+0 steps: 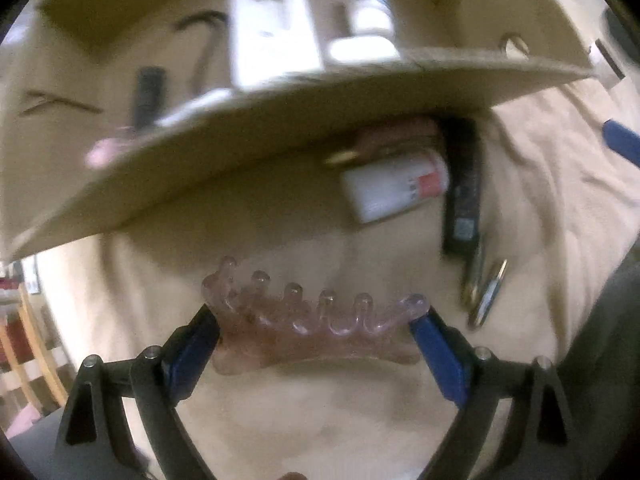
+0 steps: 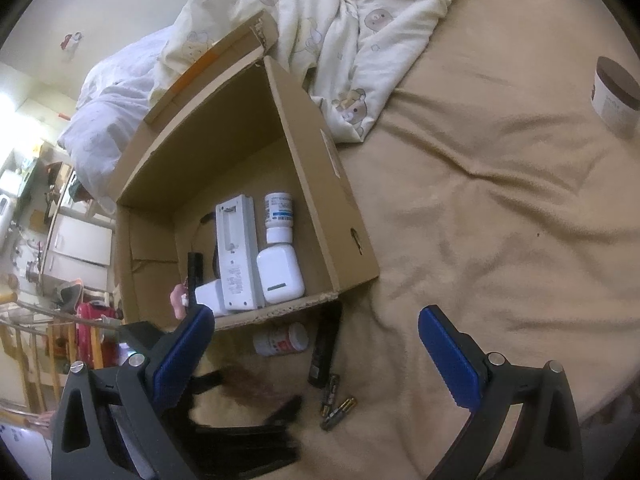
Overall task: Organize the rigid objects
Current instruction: 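Grasp the pink plastic comb toy with the left gripper, then grasp an AA battery with the right gripper while the left holds the comb toy, then carry the comb toy and battery into the box and open both grippers, then lift both open grippers out of the box toward the items on the bed, then lower the left gripper to the white medicine bottle and grasp it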
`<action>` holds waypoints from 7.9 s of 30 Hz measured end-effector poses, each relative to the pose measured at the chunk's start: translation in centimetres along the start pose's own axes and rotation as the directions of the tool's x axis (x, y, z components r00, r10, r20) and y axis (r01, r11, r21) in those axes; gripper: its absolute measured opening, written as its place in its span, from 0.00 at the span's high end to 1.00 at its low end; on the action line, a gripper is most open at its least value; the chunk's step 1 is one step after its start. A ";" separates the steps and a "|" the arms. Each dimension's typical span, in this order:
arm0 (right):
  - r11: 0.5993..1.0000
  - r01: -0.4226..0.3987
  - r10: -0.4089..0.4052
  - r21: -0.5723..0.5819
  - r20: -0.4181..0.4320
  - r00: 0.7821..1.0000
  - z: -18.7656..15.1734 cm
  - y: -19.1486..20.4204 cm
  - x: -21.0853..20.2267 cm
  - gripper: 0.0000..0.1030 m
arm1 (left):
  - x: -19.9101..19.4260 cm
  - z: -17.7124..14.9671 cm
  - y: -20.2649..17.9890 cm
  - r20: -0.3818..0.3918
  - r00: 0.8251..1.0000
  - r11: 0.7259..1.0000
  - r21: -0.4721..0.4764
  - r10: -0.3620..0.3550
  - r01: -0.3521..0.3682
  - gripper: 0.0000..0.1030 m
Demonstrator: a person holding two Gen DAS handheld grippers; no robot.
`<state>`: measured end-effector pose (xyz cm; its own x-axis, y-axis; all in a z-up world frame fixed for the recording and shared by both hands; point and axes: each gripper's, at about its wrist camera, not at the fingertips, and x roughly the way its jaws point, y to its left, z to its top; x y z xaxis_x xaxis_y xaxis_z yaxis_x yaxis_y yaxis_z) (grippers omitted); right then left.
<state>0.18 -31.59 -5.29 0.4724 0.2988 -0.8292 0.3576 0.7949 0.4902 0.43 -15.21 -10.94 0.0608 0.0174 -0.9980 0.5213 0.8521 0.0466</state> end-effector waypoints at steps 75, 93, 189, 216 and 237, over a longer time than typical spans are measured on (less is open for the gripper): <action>0.679 -0.002 -0.240 -0.734 -0.225 0.944 -3.4 10.7 0.2 0.56 | -12.6 -1.7 8.0 0.322 0.946 0.983 -0.154 -0.044 0.098 0.11; 0.882 0.047 -0.051 -0.469 0.006 0.999 5.5 9.8 3.6 0.56 | -7.2 6.8 7.6 0.284 0.959 0.987 -0.156 0.005 0.041 0.11; 0.934 0.069 -0.066 -0.350 0.020 0.998 -2.5 5.9 -1.4 0.10 | -8.0 -3.6 8.9 0.304 0.953 0.941 -0.326 0.011 0.093 0.01; 0.942 0.124 -0.149 -0.312 -0.057 0.987 -3.0 2.9 1.5 0.10 | -4.0 -2.7 7.9 0.212 0.977 0.948 -0.315 0.033 0.036 0.01; 0.990 0.042 -0.057 -0.138 -0.112 0.992 -1.2 0.2 1.3 0.10 | -1.5 -0.6 6.7 0.183 0.983 0.915 -0.400 0.017 0.059 0.01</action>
<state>-0.10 -30.35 -6.60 0.3583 0.3098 -0.8807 0.2627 0.8718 0.4135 3.32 -9.24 -9.12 0.2245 -0.0645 -0.9723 0.1398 0.9896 -0.0334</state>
